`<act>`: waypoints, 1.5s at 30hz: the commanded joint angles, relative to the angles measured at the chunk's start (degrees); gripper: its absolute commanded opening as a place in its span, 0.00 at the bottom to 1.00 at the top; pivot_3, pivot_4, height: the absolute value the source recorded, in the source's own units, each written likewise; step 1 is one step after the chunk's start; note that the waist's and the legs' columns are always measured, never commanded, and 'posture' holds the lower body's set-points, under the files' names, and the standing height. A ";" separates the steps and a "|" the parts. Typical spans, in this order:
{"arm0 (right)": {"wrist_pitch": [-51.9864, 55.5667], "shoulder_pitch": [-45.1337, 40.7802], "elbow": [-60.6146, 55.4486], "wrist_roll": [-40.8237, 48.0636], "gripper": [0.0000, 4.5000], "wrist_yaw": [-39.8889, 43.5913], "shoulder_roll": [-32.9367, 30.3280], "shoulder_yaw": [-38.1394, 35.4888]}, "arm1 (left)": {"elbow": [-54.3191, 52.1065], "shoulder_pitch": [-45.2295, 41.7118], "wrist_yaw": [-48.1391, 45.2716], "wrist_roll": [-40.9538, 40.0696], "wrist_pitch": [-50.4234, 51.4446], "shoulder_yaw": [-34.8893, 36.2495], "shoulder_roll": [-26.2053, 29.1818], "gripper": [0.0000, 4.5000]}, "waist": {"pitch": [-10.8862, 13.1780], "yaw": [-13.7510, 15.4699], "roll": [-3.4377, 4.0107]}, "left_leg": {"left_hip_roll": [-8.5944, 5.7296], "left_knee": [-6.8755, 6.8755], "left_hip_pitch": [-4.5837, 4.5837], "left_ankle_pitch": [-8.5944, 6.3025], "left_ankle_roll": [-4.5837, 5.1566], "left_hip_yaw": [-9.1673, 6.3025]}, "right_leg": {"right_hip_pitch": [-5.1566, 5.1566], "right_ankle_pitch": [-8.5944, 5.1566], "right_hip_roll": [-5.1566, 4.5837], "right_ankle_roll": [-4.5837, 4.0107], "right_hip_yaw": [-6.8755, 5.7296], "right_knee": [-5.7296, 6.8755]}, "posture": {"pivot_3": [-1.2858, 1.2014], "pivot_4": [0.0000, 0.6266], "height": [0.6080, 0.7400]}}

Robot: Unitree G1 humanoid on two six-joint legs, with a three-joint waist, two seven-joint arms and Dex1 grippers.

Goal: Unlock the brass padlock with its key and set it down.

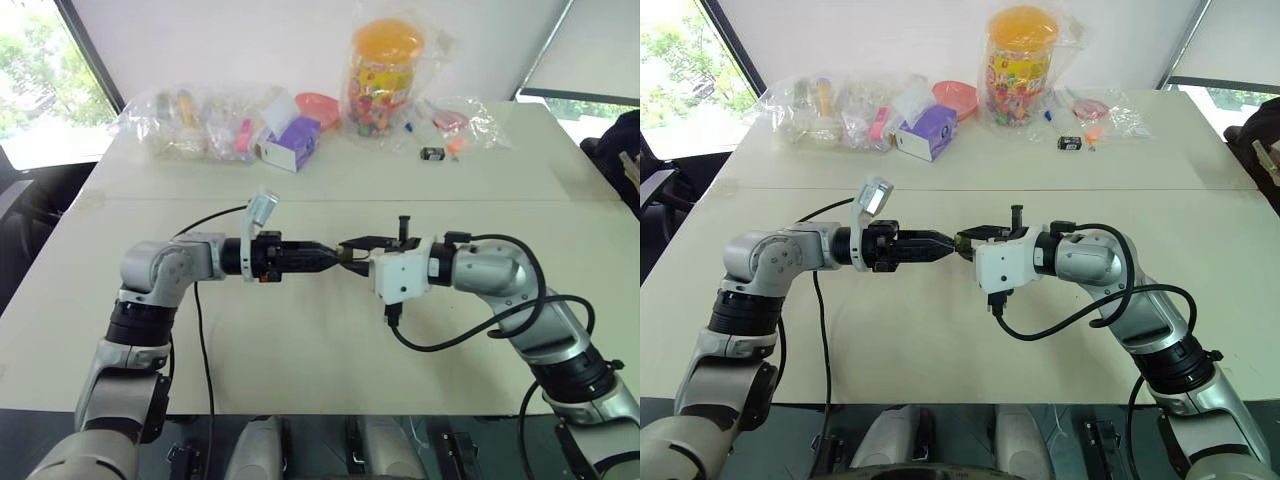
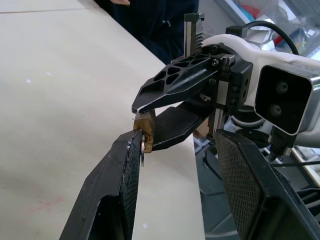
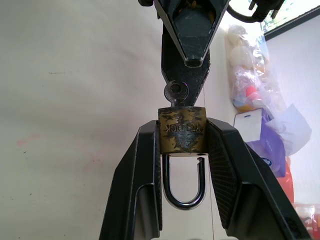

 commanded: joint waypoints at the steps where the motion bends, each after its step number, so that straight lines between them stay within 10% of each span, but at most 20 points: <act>1: -0.06 -0.52 -1.67 0.45 0.16 -0.27 0.04 -0.71 | 2.33 -0.98 2.88 3.72 -4.69 -1.20 -1.87 0.52 | 0.00 0.11 0.01 | -0.01 0.00 0.00 0.00 0.00 0.00 | 0.00 0.00 -0.01 0.00 0.00 0.00 | 0.52 0.24 1.00; 25: 0.40 -0.90 -2.71 0.03 0.16 -0.08 -0.26 -0.89 | 4.93 -2.33 1.35 5.08 -6.10 -1.98 -6.26 0.52 | 0.00 -0.10 0.00 | -0.01 0.00 0.00 0.00 0.00 0.01 | 0.00 0.00 0.01 0.00 0.00 0.00 | 0.52 0.24 1.00; 31: 0.74 -0.48 -3.05 -0.20 0.16 -0.27 -0.27 -0.93 | 5.33 -2.32 1.14 5.41 -6.16 -1.73 -5.74 0.01 | 0.00 -0.06 0.00 | -0.02 0.00 0.00 0.00 0.00 0.01 | 0.00 0.00 0.00 0.00 0.00 0.00 | 0.52 0.24 1.00; 45: 1.08 -0.07 -2.01 0.44 0.16 -0.07 -0.27 -0.62 | 4.68 -2.82 1.32 4.94 -5.00 -0.76 -4.19 0.01 | 0.00 -0.05 0.00 | -0.02 0.00 0.00 0.00 0.00 0.01 | 0.00 0.00 0.00 0.00 0.00 0.00 | 0.52 0.24 1.00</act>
